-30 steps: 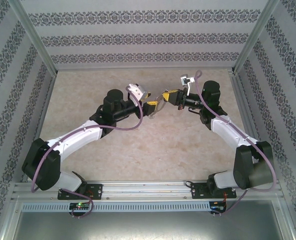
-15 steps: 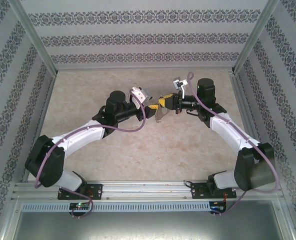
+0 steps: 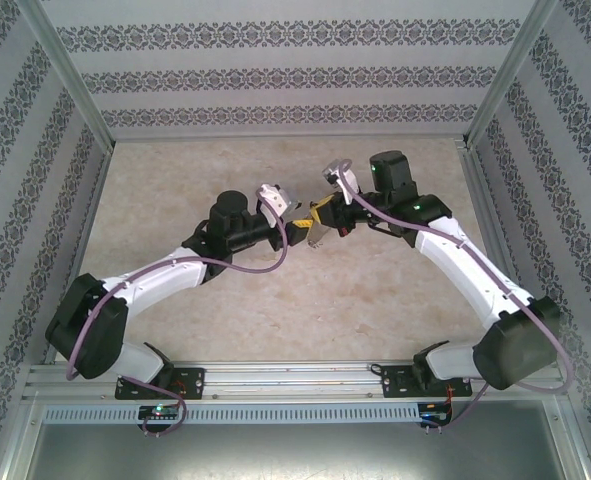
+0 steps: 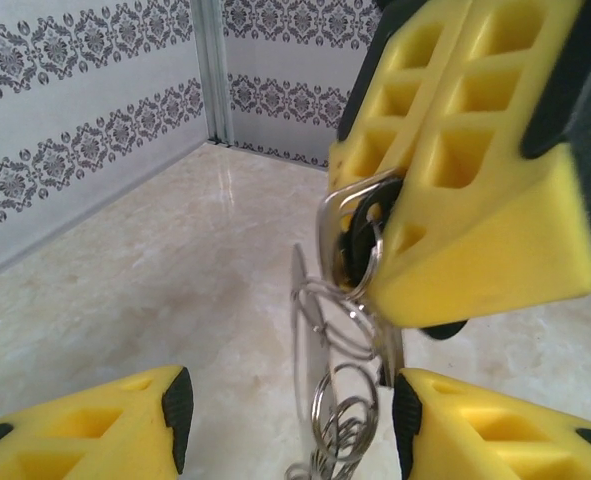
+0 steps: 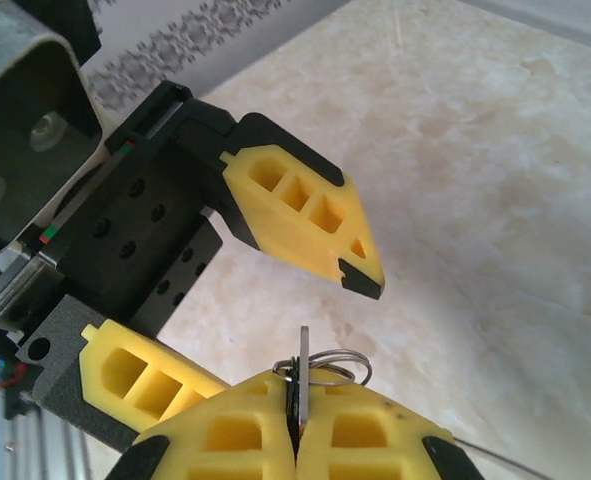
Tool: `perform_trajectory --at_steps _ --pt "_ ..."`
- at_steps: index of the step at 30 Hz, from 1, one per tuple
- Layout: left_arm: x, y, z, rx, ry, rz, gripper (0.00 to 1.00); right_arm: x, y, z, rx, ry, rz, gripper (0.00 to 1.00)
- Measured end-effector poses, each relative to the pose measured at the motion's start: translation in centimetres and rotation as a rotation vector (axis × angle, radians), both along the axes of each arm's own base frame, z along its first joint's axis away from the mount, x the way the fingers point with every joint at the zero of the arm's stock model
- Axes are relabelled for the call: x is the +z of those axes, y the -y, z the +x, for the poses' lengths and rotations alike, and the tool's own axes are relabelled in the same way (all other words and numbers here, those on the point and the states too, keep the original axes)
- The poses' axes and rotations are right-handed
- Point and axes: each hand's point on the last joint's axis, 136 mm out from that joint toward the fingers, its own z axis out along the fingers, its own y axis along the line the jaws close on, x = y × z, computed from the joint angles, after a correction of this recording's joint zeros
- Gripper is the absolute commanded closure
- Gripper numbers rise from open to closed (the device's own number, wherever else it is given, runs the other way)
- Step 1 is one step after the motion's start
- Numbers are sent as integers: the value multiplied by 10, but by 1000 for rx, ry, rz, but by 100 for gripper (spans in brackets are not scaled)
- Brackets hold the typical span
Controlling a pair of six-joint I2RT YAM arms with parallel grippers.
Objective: Put the keys on the keyring
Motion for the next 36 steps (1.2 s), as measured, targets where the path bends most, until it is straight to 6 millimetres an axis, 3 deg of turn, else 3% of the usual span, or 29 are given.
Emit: perform_trajectory --at_steps 9,16,25,36 --pt "-13 -5 -3 14 -15 18 44 -3 -4 -17 10 127 -333 100" --pt "-21 -7 -6 14 -21 16 44 -12 -12 -9 28 185 -534 100" --pt "-18 -11 -14 19 -17 -37 44 -11 -9 -5 29 203 -597 100" --pt "4 -6 -17 -13 2 -129 44 -10 -11 -7 41 219 -604 100"
